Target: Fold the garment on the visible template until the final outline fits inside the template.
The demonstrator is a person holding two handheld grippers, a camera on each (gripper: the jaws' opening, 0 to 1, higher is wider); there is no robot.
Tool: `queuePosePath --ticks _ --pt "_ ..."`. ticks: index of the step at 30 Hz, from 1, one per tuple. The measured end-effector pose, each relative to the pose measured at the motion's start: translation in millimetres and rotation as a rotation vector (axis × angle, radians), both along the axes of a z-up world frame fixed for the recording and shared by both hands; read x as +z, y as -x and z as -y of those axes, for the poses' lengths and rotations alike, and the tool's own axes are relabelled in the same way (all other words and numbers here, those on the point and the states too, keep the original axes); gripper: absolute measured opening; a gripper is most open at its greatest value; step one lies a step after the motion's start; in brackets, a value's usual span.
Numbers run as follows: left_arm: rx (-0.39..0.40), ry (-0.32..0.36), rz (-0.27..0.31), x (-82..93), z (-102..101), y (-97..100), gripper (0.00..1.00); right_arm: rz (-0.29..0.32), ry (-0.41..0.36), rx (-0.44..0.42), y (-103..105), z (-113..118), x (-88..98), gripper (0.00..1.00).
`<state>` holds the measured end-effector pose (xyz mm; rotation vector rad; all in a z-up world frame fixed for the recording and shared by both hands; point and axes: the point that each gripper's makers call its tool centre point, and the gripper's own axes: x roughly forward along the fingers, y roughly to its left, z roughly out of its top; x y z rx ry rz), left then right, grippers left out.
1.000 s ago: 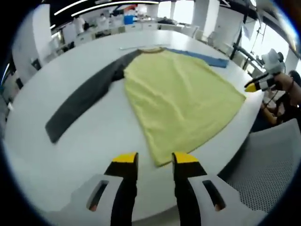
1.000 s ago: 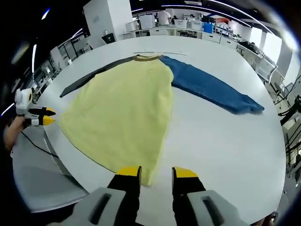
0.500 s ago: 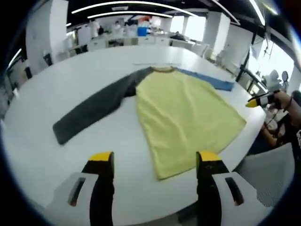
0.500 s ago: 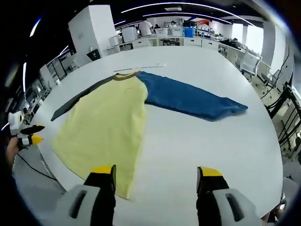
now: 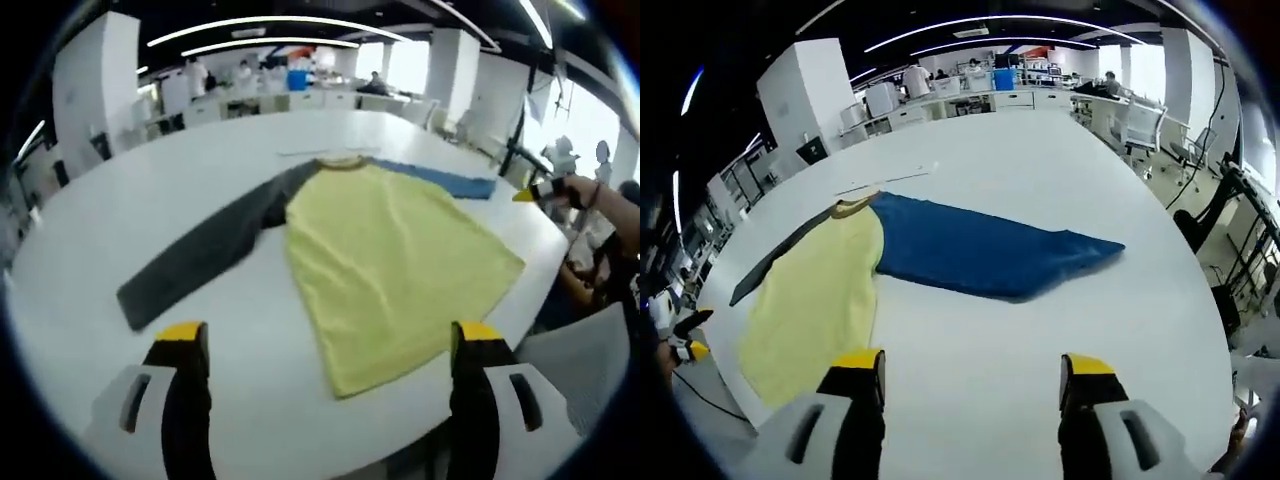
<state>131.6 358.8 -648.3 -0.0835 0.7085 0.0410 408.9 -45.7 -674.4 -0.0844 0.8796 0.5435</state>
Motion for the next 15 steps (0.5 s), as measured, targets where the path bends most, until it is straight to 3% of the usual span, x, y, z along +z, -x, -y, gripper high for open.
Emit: queuePosePath --ticks 9,15 --pt "-0.006 0.019 -0.004 0.8 4.7 -3.0 0.99 0.004 -0.003 -0.045 -35.7 8.0 -9.5 0.67" --pt "0.012 0.010 0.013 1.7 2.1 -6.3 0.99 -0.026 -0.012 -0.085 -52.8 11.1 -21.5 0.62"
